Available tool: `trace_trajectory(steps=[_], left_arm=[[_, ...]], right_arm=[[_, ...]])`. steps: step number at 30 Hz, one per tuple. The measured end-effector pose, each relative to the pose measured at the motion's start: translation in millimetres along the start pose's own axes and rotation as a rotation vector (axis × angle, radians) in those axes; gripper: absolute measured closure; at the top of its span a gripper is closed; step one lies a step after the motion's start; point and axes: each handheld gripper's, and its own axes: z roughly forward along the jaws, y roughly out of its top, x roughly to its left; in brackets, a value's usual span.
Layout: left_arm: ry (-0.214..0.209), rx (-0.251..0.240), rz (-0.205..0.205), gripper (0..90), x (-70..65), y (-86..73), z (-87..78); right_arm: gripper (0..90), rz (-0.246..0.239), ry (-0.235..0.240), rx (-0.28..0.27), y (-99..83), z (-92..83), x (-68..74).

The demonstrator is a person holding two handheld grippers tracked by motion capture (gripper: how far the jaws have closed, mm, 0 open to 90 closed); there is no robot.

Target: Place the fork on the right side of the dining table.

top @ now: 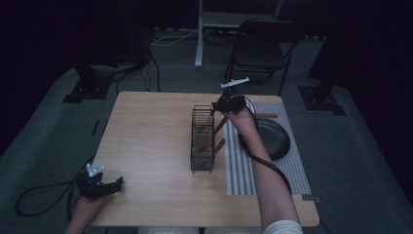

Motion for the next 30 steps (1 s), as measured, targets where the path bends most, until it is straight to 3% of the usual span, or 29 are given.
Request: trace_trajectory(steps=[3,5,15,20,26,30], left_arm=[[0.0,0.0,-0.001,1.6,0.0,0.0,0.0],[0.0,0.0,0.0,1.6,0.0,0.0,0.0],[0.0,0.0,0.0,1.6,0.0,0.0,0.0],[0.0,0.0,-0.001,1.6,-0.1,0.0,0.0],[0.0,0.0,0.0,1.6,0.0,0.0,0.0],[0.0,0.0,0.0,1.6,0.0,0.0,0.0]], right_arm=[[66.9,-0.003,0.027,-0.001,-0.6,-0.1,0.6],[69.0,-0.007,0.038,0.001,-0.2,0.1,1.1],[80.2,0.003,0.191,-0.009,0.0,-4.5,0.0],[80.6,-0.016,0.195,-0.014,-0.1,-6.3,0.6],[80.6,-0.005,0.204,-0.046,1.5,-15.9,-2.4],[80.7,-0.032,0.185,-0.059,4.6,-26.6,1.2]])
